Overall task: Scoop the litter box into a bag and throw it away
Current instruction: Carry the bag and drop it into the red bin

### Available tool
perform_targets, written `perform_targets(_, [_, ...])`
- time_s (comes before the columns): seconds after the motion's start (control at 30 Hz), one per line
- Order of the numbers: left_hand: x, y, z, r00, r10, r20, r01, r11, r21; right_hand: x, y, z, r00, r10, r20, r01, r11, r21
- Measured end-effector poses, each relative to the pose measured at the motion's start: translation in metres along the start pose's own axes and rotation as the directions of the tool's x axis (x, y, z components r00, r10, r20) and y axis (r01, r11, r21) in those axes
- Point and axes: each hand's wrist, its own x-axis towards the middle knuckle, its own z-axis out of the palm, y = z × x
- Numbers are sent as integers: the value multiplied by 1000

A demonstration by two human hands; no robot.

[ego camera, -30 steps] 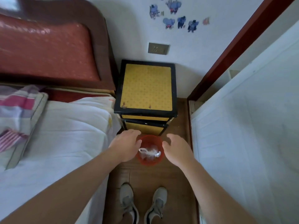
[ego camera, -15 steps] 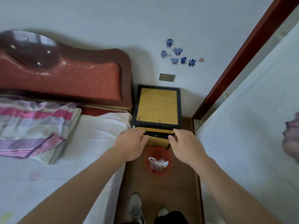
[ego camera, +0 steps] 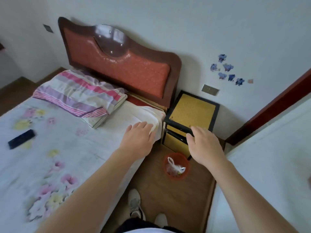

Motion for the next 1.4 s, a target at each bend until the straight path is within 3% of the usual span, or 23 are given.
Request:
perform_targets(0.27, [-97, -40, -20, 972, -214, -93, 214, 977, -9, -39, -77, -3, 971, -225, 82, 230, 971, -63])
perform_targets(0.47, [-181, -107, -35, 919, -355, -172, 358, 934, -12, -73, -171, 4, 913, -398, 88, 401, 916, -16])
perform_targets(0.73, [-339, -206, -42, 792, -565, -231, 574, 818, -32, -151, -319, 43, 763, -635, 121, 636, 771, 43])
perform_targets(1.13, [-544, -285, -39, 438, -853, -285, 848, 497, -185, -267, -492, 102, 410, -896, 171, 900, 428, 88])
perform_targets(1.4, [-646, -291, -38, 65, -966, -252, 931, 150, -333, -328, -594, 138, 50, -973, 227, 987, 83, 138])
